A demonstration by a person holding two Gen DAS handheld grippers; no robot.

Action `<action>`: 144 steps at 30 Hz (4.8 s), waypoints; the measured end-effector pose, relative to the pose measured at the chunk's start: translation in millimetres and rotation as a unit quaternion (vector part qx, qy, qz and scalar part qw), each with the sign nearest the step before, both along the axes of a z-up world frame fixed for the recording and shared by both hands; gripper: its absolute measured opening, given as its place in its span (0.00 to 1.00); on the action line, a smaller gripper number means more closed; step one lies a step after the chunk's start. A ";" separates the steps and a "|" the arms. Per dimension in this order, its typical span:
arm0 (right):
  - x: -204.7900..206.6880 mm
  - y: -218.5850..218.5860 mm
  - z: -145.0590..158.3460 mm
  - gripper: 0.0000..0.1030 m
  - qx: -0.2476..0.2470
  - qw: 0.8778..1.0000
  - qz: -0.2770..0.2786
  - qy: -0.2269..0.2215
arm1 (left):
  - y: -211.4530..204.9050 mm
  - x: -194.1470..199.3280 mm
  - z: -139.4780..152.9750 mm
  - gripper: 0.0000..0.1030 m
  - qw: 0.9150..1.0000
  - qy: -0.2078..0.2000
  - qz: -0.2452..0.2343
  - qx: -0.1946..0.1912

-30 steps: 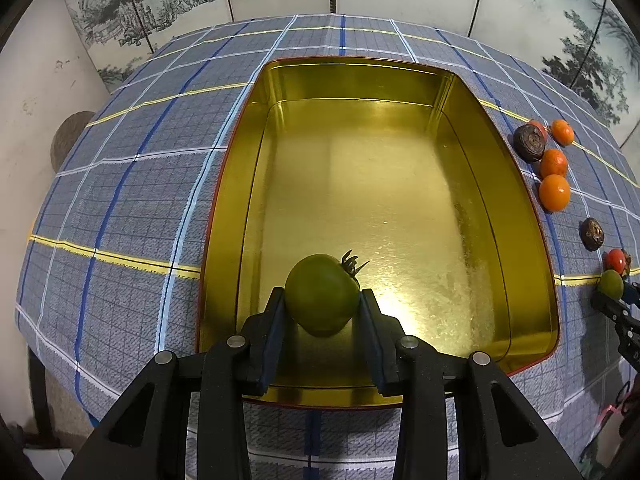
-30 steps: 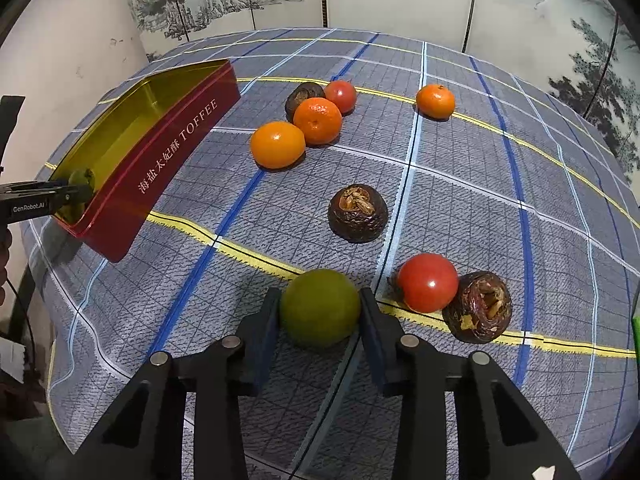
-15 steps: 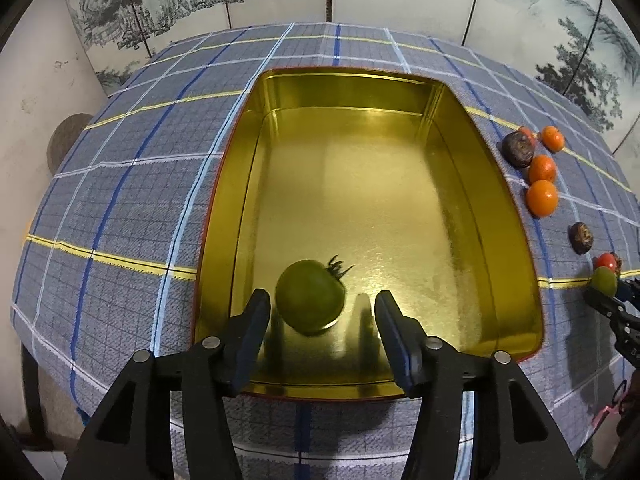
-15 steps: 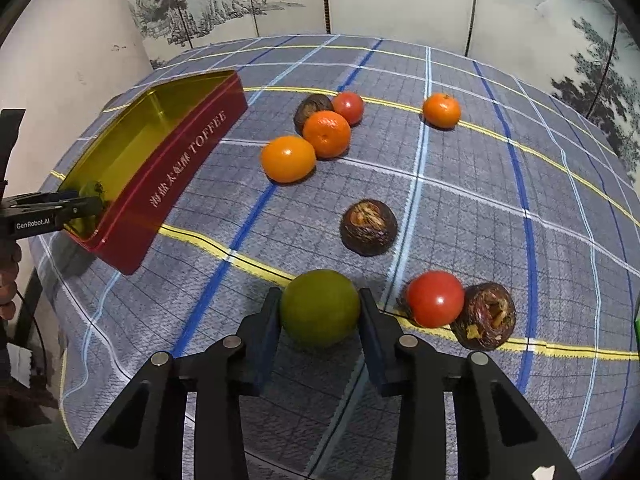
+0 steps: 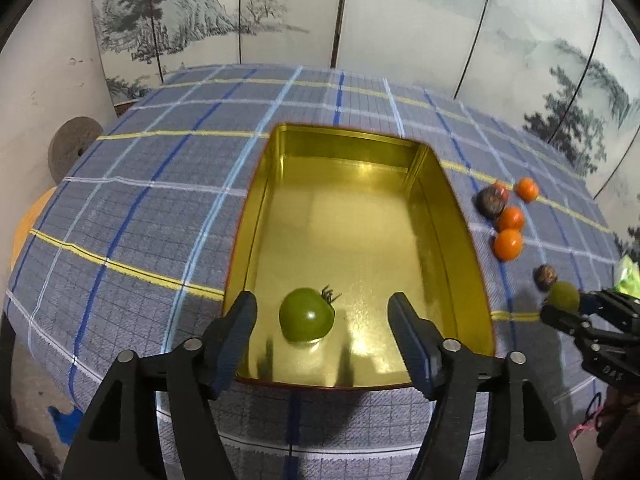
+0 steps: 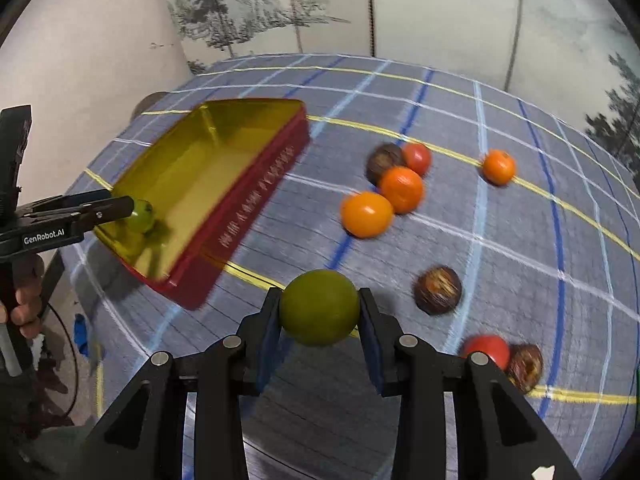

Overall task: Organize fruits
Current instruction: 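Carry the smaller green tomato into the tin and open the right gripper, then grasp the dark brown round fruit with the right gripper, then grasp the red tomato with the left gripper while the right gripper holds the brown fruit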

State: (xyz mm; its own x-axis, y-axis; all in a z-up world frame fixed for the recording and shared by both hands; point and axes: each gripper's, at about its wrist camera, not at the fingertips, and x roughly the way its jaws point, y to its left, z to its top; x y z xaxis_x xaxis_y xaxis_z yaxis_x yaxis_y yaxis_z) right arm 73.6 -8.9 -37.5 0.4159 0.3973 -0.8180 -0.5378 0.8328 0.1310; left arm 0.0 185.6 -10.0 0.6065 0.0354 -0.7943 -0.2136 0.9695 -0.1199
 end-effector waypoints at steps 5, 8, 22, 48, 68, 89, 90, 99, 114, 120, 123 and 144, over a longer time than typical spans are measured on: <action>2.6 25.4 11.8 0.34 0.013 0.999 0.030 -0.008 | 10.6 -11.2 12.6 0.77 1.000 -0.026 0.013 0.000; 3.1 44.4 18.7 0.33 0.016 0.998 0.054 -0.018 | 19.4 -17.0 17.3 0.79 0.999 -0.034 0.028 0.003; 6.1 136.4 13.1 0.34 0.001 0.990 0.143 -0.013 | 72.2 -41.0 5.8 0.80 0.991 -0.011 0.129 0.017; 21.1 185.7 -30.0 0.35 -0.083 0.983 0.165 0.011 | 96.0 -49.6 -14.6 0.80 0.987 0.015 0.157 -0.006; -5.8 111.0 33.8 0.46 0.008 0.992 0.122 -0.035 | 44.6 -34.4 5.6 0.80 0.995 -0.008 0.096 -0.005; -12.3 -126.2 -0.5 0.47 -0.035 0.992 -0.121 -0.012 | -49.0 -15.8 11.8 0.80 1.000 -0.007 -0.014 -0.002; -12.6 -131.5 -5.3 0.47 -0.039 0.992 -0.124 -0.007 | -54.7 -14.6 11.5 0.80 1.000 -0.005 -0.019 -0.002; -5.3 -149.1 -34.3 0.47 -0.033 0.991 -0.133 0.006 | -103.9 -3.8 11.4 0.80 0.998 0.004 -0.071 0.000; 11.9 -138.7 -42.6 0.46 -0.052 0.993 -0.103 -0.032 | -178.8 28.6 0.8 0.80 0.991 0.015 -0.129 0.015; 10.0 -138.0 -42.2 0.36 -0.052 0.993 -0.101 -0.040 | -205.0 42.9 -10.6 0.80 0.989 0.025 -0.145 0.017; 8.4 -142.3 -42.5 0.36 -0.052 0.992 -0.105 -0.042 | -214.2 48.0 -14.9 0.80 0.988 0.030 -0.150 0.016; 6.5 -218.7 -43.7 0.36 -0.048 0.981 -0.182 -0.039 | -269.4 61.9 -36.2 0.75 0.981 0.059 -0.186 0.007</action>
State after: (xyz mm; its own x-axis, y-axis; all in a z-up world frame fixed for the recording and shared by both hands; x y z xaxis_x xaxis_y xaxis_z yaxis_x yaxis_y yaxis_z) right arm 80.1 -227.6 -81.2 0.5791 0.1326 -0.8044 -0.2069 0.9783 0.0123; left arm 61.9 -83.8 -46.2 0.4838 -0.1601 -0.8604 0.1439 0.9843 -0.1022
